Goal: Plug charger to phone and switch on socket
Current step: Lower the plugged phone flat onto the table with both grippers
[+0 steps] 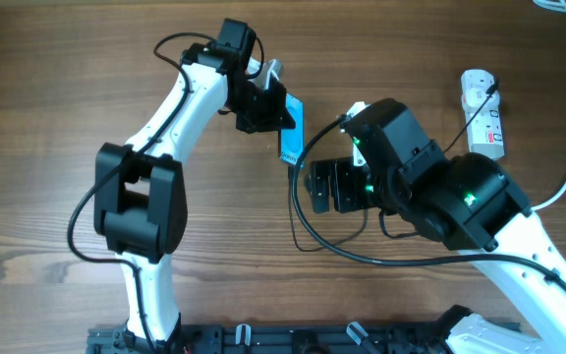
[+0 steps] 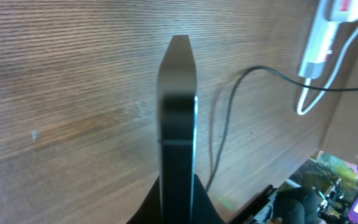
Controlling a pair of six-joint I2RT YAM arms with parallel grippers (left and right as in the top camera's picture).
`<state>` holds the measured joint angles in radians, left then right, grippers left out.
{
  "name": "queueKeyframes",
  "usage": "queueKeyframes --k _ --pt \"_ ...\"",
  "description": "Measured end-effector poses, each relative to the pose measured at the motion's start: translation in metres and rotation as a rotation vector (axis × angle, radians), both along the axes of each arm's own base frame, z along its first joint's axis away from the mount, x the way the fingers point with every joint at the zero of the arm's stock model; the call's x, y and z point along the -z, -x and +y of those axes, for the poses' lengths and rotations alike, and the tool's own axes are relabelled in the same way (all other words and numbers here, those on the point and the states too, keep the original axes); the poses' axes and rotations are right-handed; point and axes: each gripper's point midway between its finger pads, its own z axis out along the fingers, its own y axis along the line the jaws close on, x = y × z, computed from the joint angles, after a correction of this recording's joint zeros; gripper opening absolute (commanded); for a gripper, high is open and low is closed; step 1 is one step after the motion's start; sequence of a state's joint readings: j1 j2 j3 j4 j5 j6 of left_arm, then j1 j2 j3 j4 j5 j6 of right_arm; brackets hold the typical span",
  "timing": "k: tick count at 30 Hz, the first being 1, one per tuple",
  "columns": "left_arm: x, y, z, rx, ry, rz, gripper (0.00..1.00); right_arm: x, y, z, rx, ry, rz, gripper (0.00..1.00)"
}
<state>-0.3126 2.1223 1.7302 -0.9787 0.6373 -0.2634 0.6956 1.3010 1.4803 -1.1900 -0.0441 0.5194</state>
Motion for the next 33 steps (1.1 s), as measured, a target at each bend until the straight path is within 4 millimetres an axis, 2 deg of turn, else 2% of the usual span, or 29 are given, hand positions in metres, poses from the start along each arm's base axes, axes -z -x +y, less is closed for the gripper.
queueKeyframes --k 7,15,18,26,30,33 --pt "0.035 -0.001 0.002 -0.002 -0.032 0.059 0.04 0.001 0.001 -0.001 0.0 0.004 0.005 1.0" --pt "0.052 -0.005 0.004 -0.006 -0.059 0.058 0.04 0.001 0.001 -0.001 0.0 0.005 0.006 1.0" --pt "0.064 -0.003 0.005 -0.003 -0.069 0.081 0.04 0.001 0.001 -0.001 0.0 0.005 0.006 1.0" --pt "0.066 -0.004 0.001 0.015 -0.074 0.061 0.05 0.001 0.001 -0.001 0.0 0.005 0.006 1.0" --pt "0.068 -0.005 0.003 0.017 -0.094 0.051 0.1 0.001 0.001 -0.001 0.0 0.005 0.006 1.0" --pt "0.07 -0.005 0.006 0.021 -0.12 0.044 0.26 0.001 0.001 -0.001 0.0 0.005 0.006 1.0"
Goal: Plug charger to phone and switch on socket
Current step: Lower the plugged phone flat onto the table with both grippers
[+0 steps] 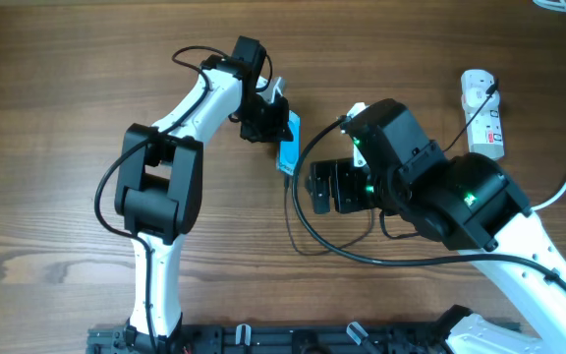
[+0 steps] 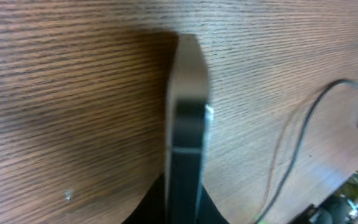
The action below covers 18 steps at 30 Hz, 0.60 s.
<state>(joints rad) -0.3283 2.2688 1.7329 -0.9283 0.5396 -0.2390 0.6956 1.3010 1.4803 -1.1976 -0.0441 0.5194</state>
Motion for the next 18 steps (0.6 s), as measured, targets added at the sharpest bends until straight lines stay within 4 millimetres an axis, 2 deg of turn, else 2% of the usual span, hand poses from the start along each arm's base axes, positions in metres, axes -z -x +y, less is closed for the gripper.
queueKeyframes --k 6,7,10,11,13,14,15,18 --pt "0.01 0.001 0.015 -0.013 -0.095 0.003 0.34 0.002 0.002 -0.002 0.0 0.008 0.009 1.0" --pt "0.011 0.001 0.015 -0.014 -0.1 0.002 0.43 0.002 0.002 -0.002 0.0 0.009 0.011 1.0" --pt "0.013 0.0 0.02 -0.017 -0.13 -0.002 0.51 0.003 0.003 -0.003 0.0 0.013 0.016 1.0" --pt "0.014 0.001 0.023 -0.019 -0.148 -0.001 0.61 0.003 0.004 -0.003 0.0 0.015 0.018 1.0" --pt "0.015 0.002 0.026 -0.017 -0.167 0.0 0.66 0.003 0.004 -0.004 0.0 0.017 0.02 1.0" --pt "0.015 0.002 0.027 -0.017 -0.17 0.001 0.74 0.004 0.005 -0.004 0.0 0.02 0.023 1.0" --pt "0.014 0.002 0.029 -0.019 -0.181 0.003 0.88 0.004 0.006 -0.005 0.001 0.024 0.027 1.0" --pt "0.012 0.002 0.033 -0.025 -0.213 0.003 1.0 0.006 0.007 -0.007 0.003 0.033 0.034 1.0"
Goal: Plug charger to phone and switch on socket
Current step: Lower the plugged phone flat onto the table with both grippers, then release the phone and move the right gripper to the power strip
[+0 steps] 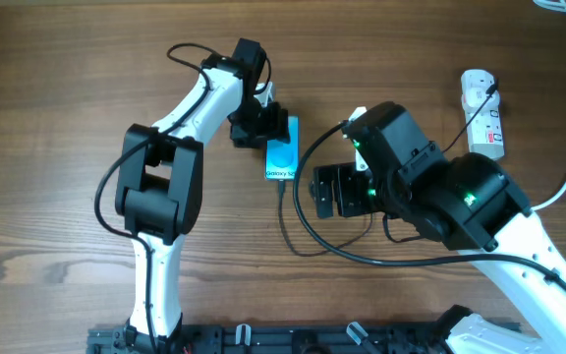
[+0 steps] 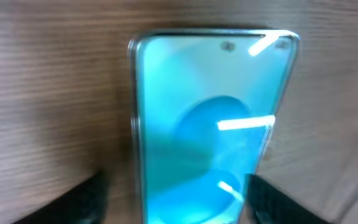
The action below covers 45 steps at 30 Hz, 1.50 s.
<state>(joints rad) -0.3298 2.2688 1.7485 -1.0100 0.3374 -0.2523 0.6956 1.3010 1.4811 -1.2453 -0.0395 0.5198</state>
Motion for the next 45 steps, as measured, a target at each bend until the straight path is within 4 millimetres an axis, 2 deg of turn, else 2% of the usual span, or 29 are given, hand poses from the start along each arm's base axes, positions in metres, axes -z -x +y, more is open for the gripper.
queueKeyframes --k 3,7,10,12,13,15,16,18,21,25,30,33,37,39,45 --pt "-0.001 0.002 0.007 -0.02 -0.045 0.007 1.0 0.001 -0.002 -0.004 0.021 0.017 -0.005 1.0" --pt "-0.003 0.003 0.024 -0.055 -0.092 0.014 1.0 0.004 -0.008 -0.023 0.129 0.086 -0.026 1.0" --pt "-0.021 -0.003 0.036 -0.102 -0.107 -0.025 1.0 0.004 -0.013 -0.031 0.17 0.103 -0.037 1.0" --pt "-0.057 -0.011 0.043 -0.145 -0.093 -0.107 1.0 0.004 -0.019 -0.041 0.209 0.114 -0.038 1.0" --pt "-0.089 -0.017 0.047 -0.167 -0.069 -0.187 1.0 0.004 -0.024 -0.051 0.243 0.119 -0.034 1.0" --pt "-0.132 -0.02 0.052 -0.192 -0.039 -0.288 1.0 0.005 -0.032 -0.067 0.283 0.121 -0.025 1.0" --pt "-0.165 -0.019 0.057 -0.21 -0.02 -0.367 1.0 0.006 -0.039 -0.082 0.32 0.12 -0.016 1.0" --pt "-0.212 -0.013 0.065 -0.233 0.003 -0.48 1.0 0.006 -0.051 -0.109 0.389 0.119 -0.003 1.0" --pt "-0.247 -0.005 0.072 -0.251 0.013 -0.567 1.0 0.005 -0.075 -0.16 0.55 0.121 -0.017 1.0" --pt "-0.251 -0.004 0.074 -0.256 0.007 -0.579 1.0 0.005 -0.095 -0.226 0.75 0.126 -0.047 1.0" --pt "-0.248 -0.005 0.075 -0.258 -0.006 -0.574 1.0 -0.007 -0.114 -0.282 0.912 0.133 -0.157 1.0" --pt "-0.248 -0.005 0.075 -0.259 -0.006 -0.574 1.0 -0.002 -0.123 -0.313 0.993 0.142 -0.173 1.0" --pt "-0.248 -0.005 0.075 -0.259 -0.005 -0.574 1.0 0.032 -0.135 -0.351 1.074 0.168 -0.103 1.0" --pt "-0.248 -0.005 0.075 -0.26 -0.005 -0.573 1.0 0.061 -0.14 -0.371 1.111 0.184 -0.04 1.0" --pt "-0.248 -0.005 0.075 -0.262 -0.005 -0.573 1.0 0.121 -0.149 -0.406 1.151 0.205 0.069 1.0"
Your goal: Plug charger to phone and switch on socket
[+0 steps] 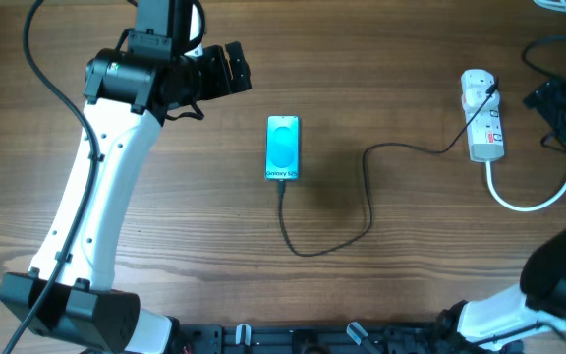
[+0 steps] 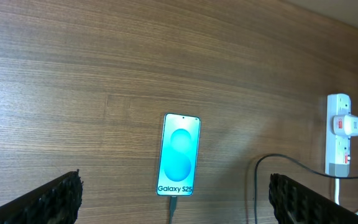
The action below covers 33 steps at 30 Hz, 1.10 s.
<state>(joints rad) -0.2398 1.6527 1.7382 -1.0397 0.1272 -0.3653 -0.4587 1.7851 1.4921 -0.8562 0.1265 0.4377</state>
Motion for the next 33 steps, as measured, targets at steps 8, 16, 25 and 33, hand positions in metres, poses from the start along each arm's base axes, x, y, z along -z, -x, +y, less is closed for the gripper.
queueKeyframes --k 8,16,25,33 --pt "0.0 0.0 0.0 0.0 0.0 0.0 1.0 0.066 -0.019 0.008 -0.122 -0.097 0.078 1.0" --pt "0.0 0.0 0.0 0.0 0.0 0.0 1.0 0.098 -0.033 0.013 -0.194 -0.144 0.073 1.0" --pt "0.0 0.0 0.0 0.0 0.0 0.0 1.0 0.111 -0.044 0.01 -0.201 -0.14 0.047 1.0" --pt "0.0 0.0 0.0 0.0 0.0 0.0 1.0 0.108 -0.055 0.004 -0.201 -0.114 0.005 1.0"
